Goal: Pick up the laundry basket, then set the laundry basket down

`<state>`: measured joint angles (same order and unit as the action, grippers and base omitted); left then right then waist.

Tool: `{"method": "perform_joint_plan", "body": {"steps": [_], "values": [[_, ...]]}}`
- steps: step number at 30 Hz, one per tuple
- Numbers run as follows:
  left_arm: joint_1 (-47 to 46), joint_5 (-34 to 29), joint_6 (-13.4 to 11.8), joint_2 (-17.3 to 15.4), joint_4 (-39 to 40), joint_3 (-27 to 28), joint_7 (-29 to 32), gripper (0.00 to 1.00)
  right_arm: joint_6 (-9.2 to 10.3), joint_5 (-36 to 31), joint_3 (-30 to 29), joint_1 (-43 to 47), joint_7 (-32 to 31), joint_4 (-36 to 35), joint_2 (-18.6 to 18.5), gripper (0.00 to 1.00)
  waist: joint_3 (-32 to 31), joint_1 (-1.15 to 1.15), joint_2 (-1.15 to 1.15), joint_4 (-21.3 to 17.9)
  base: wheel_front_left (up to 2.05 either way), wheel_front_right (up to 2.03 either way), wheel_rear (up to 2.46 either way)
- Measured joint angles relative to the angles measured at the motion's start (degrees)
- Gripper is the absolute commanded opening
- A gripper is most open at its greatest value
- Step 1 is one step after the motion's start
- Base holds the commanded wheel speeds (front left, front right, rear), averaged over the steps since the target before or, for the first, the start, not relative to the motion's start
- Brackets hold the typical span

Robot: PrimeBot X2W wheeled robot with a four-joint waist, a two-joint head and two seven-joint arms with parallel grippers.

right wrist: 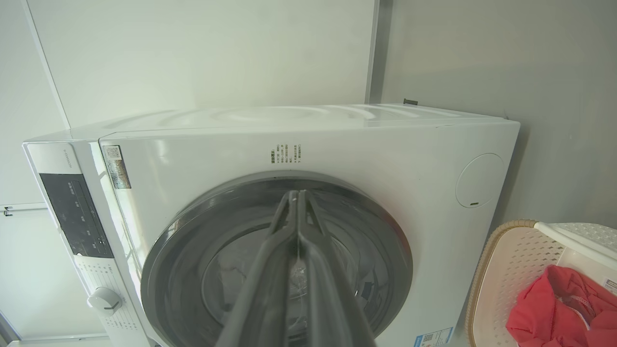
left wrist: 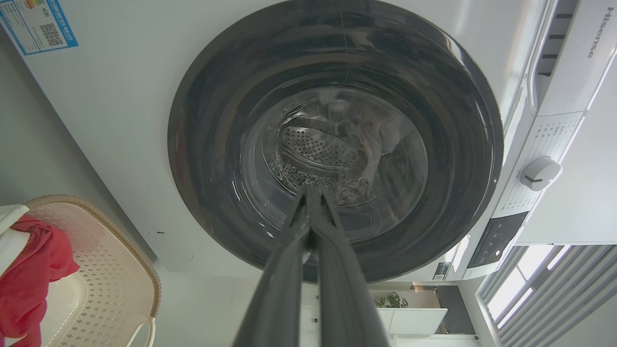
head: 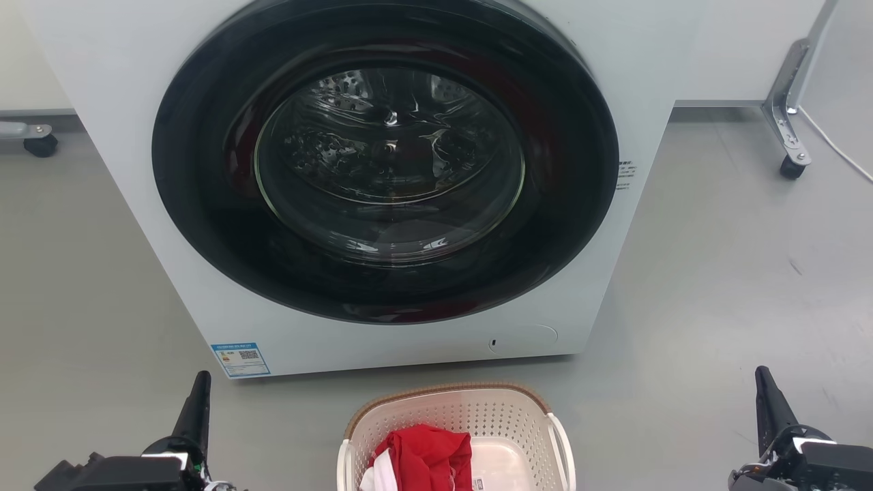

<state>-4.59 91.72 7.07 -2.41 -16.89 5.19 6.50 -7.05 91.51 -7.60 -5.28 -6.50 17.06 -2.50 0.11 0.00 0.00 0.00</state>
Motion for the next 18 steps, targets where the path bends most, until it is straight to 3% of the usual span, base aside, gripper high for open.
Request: {"method": "perform_joint_plan", "body": {"steps": [18], "values": [[0.0,0.0,0.0,0.0,0.0,0.0,0.0,0.00,0.00,0.0,0.0,0.0,0.0,0.0,0.0,0.00,0.0,0.00,0.00,0.0,0.00,0.00,0.00]]}}
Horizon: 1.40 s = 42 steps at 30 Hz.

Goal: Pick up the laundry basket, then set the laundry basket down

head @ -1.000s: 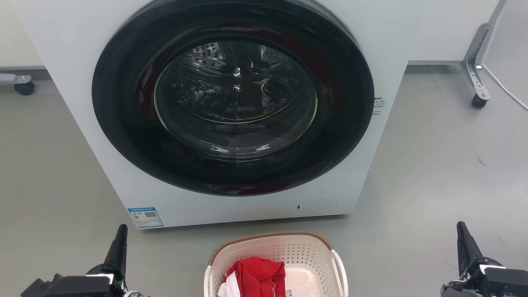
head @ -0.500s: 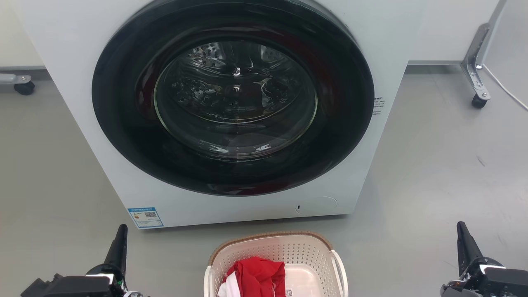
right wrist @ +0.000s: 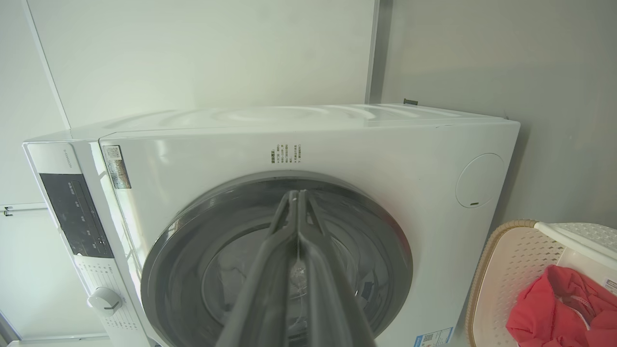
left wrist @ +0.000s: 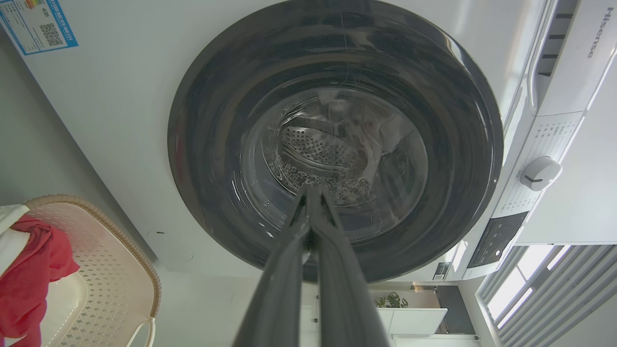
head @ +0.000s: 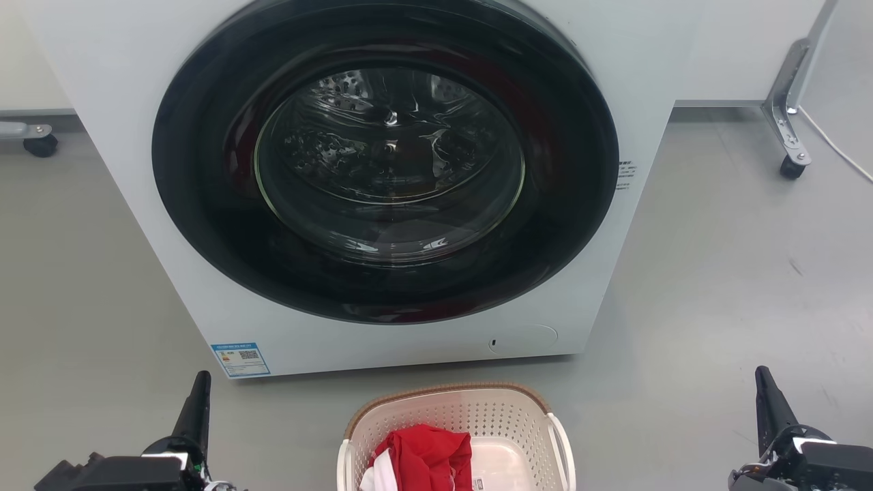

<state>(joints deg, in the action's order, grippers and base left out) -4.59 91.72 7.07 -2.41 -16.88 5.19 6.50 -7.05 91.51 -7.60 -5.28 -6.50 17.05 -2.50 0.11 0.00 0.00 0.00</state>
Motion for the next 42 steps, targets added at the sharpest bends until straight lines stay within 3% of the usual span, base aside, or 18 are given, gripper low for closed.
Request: {"method": "perform_joint_plan", "body": {"steps": [42], "values": [[0.0,0.0,0.0,0.0,0.0,0.0,0.0,0.00,0.00,0.0,0.0,0.0,0.0,0.0,0.0,0.00,0.0,0.00,0.00,0.0,0.00,0.00,0.00]]}}
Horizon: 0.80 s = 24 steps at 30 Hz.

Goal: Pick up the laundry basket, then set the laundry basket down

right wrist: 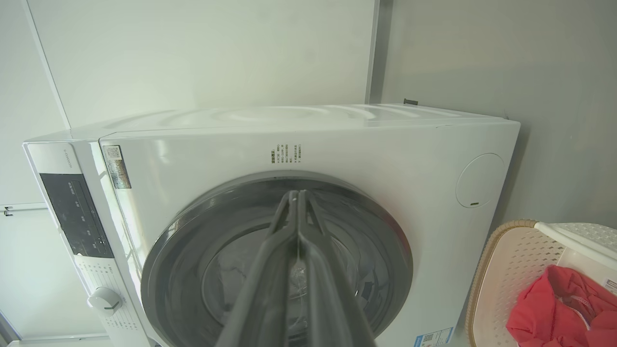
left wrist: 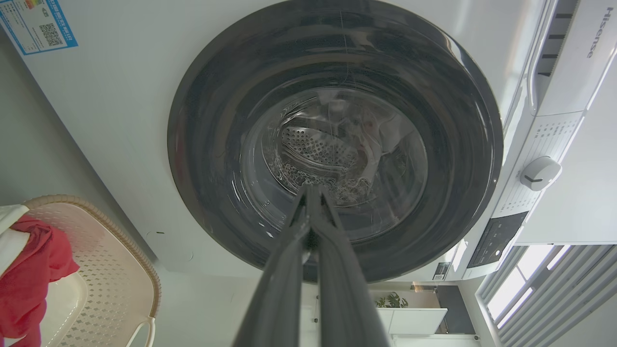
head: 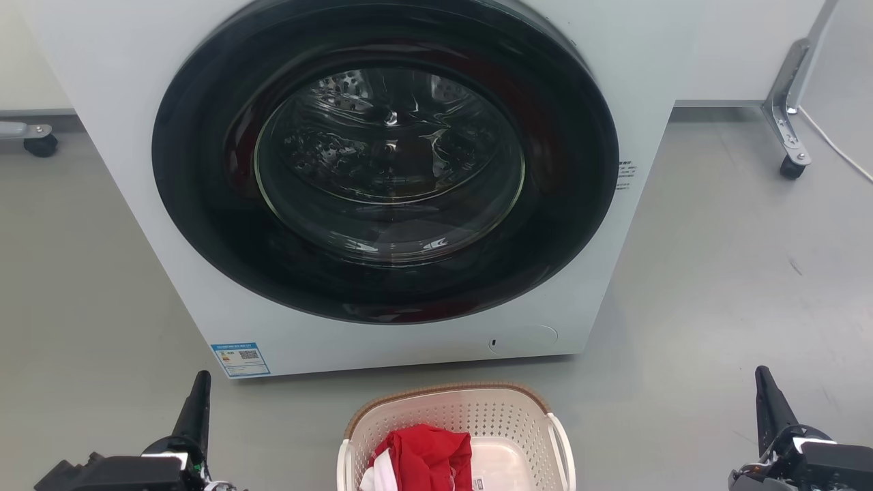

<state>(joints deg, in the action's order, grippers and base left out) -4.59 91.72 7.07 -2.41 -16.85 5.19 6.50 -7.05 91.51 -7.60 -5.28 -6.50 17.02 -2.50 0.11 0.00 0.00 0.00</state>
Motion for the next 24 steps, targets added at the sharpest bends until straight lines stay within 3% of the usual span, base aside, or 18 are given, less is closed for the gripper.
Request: {"method": "perform_joint_plan", "body": {"steps": [24], "values": [[0.0,0.0,0.0,0.0,0.0,0.0,0.0,0.00,0.00,0.0,0.0,0.0,0.0,0.0,0.0,0.00,0.0,0.00,0.00,0.0,0.00,0.00,0.00]]}}
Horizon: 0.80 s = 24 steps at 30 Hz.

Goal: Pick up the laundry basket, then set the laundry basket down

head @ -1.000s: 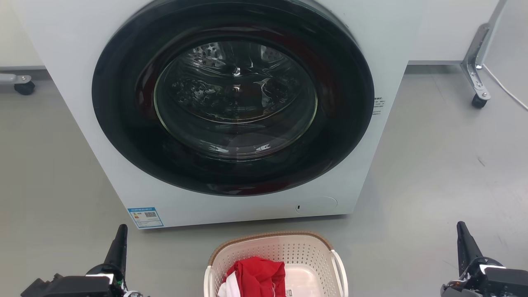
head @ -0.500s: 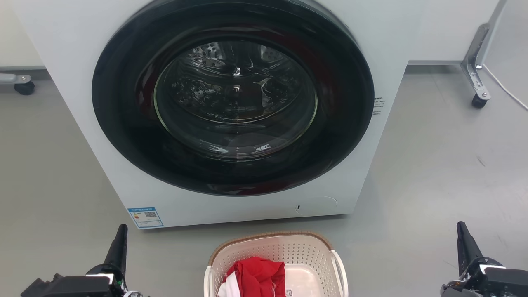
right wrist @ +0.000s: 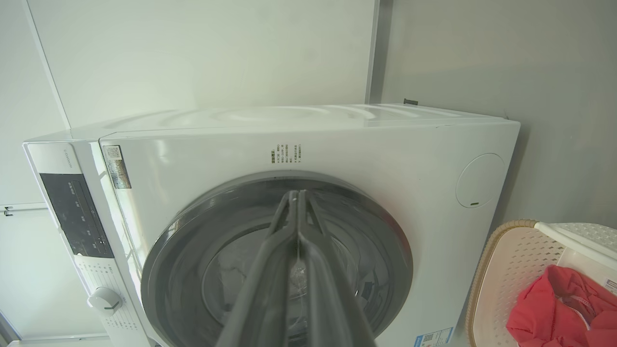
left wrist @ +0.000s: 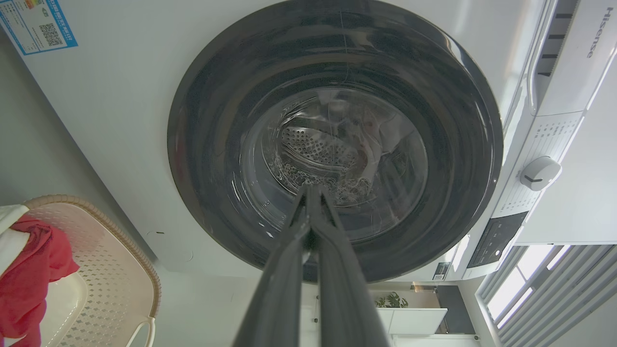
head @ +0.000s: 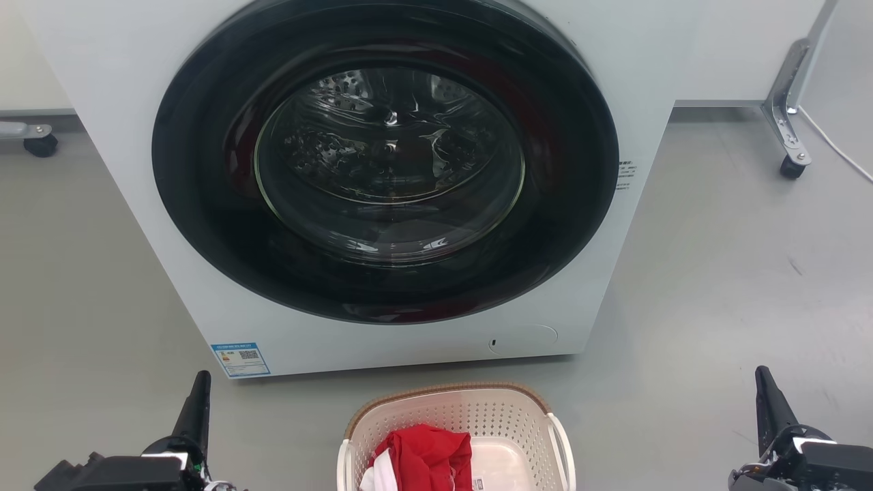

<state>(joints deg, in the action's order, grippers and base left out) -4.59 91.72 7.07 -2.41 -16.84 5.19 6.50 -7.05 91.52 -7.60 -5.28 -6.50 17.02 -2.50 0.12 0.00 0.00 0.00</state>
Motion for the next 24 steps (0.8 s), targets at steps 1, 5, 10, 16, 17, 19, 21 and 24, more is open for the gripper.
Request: {"method": "perform_joint_plan", "body": {"steps": [1,5,10,16,17,19,21,24], "values": [[0.0,0.0,0.0,0.0,0.0,0.0,0.0,0.00,0.00,0.0,0.0,0.0,0.0,0.0,0.0,0.00,0.0,0.00,0.00,0.0,0.00,0.00,0.00],[0.0,0.0,0.0,0.0,0.0,0.0,0.0,0.00,0.00,0.0,0.0,0.0,0.0,0.0,0.0,0.00,0.0,0.00,0.00,0.0,0.00,0.00,0.00],[0.0,0.0,0.0,0.0,0.0,0.0,0.0,0.00,0.00,0.0,0.0,0.0,0.0,0.0,0.0,0.00,0.0,0.00,0.00,0.0,0.00,0.00,0.00],[0.0,0.0,0.0,0.0,0.0,0.0,0.0,0.00,0.00,0.0,0.0,0.0,0.0,0.0,0.0,0.00,0.0,0.00,0.00,0.0,0.00,0.00,0.00],[0.0,0.0,0.0,0.0,0.0,0.0,0.0,0.00,0.00,0.0,0.0,0.0,0.0,0.0,0.0,0.00,0.0,0.00,0.00,0.0,0.00,0.00,0.00],[0.0,0.0,0.0,0.0,0.0,0.0,0.0,0.00,0.00,0.0,0.0,0.0,0.0,0.0,0.0,0.00,0.0,0.00,0.00,0.0,0.00,0.00,0.00],[0.0,0.0,0.0,0.0,0.0,0.0,0.0,0.00,0.00,0.0,0.0,0.0,0.0,0.0,0.0,0.00,0.0,0.00,0.00,0.0,0.00,0.00,0.00],[0.0,0.0,0.0,0.0,0.0,0.0,0.0,0.00,0.00,0.0,0.0,0.0,0.0,0.0,0.0,0.00,0.0,0.00,0.00,0.0,0.00,0.00,0.00]]}}
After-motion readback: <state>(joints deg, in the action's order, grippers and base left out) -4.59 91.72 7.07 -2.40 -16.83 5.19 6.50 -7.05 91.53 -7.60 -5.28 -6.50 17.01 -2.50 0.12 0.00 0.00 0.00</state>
